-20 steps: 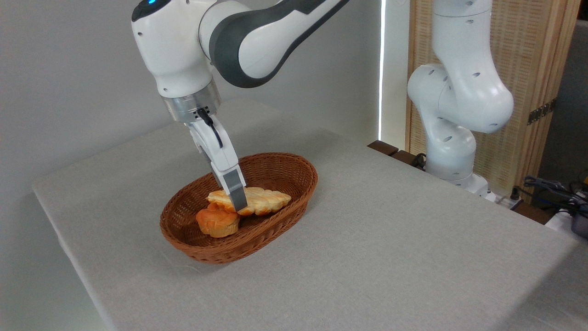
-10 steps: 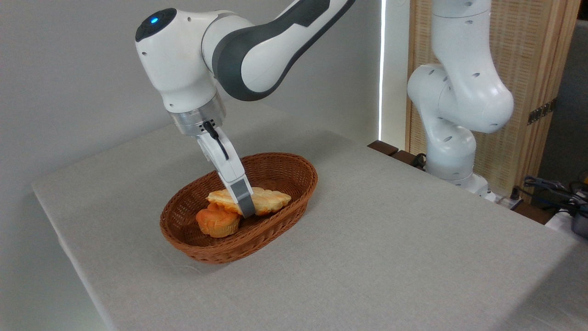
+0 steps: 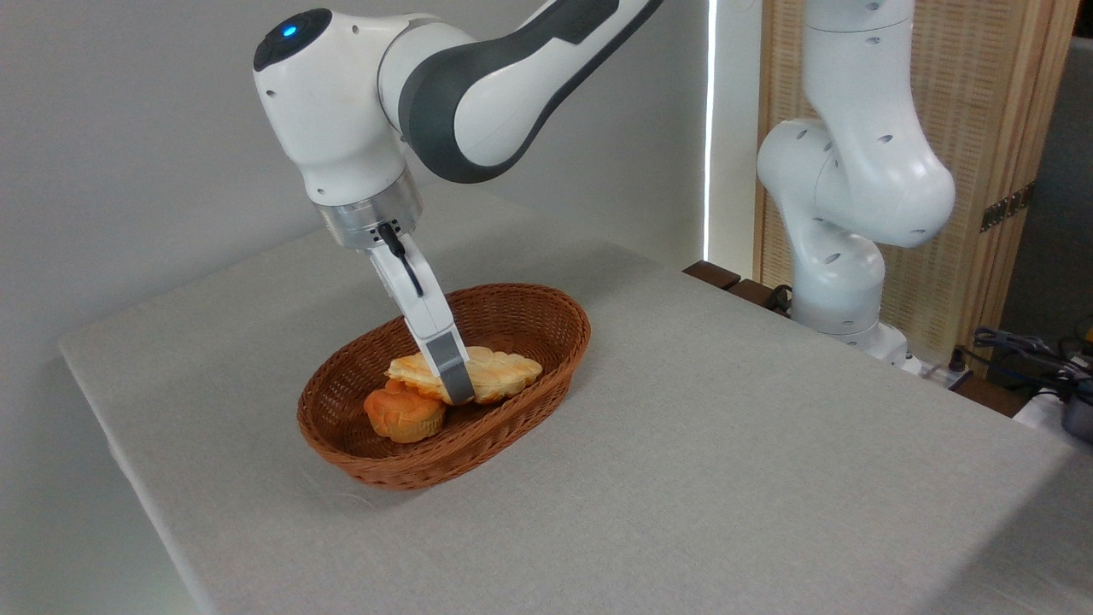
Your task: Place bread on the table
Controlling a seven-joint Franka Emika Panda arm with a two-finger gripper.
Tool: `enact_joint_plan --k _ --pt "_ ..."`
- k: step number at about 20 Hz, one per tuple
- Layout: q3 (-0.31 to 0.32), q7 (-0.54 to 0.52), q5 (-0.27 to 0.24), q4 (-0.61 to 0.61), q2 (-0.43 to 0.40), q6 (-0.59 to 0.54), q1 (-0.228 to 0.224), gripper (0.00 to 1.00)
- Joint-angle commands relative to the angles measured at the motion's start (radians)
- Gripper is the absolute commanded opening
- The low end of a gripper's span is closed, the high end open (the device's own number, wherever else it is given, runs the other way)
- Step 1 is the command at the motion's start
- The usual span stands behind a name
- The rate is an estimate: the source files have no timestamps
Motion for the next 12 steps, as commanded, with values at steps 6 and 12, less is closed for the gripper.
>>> enact_joint_plan --k 6,12 --pt "0.005 0.023 -0.015 -0.001 -0.013 -0.023 0.003 0.47" --pt "0.021 0.02 -0.035 0.012 -0.05 -0.038 0.005 0.48"
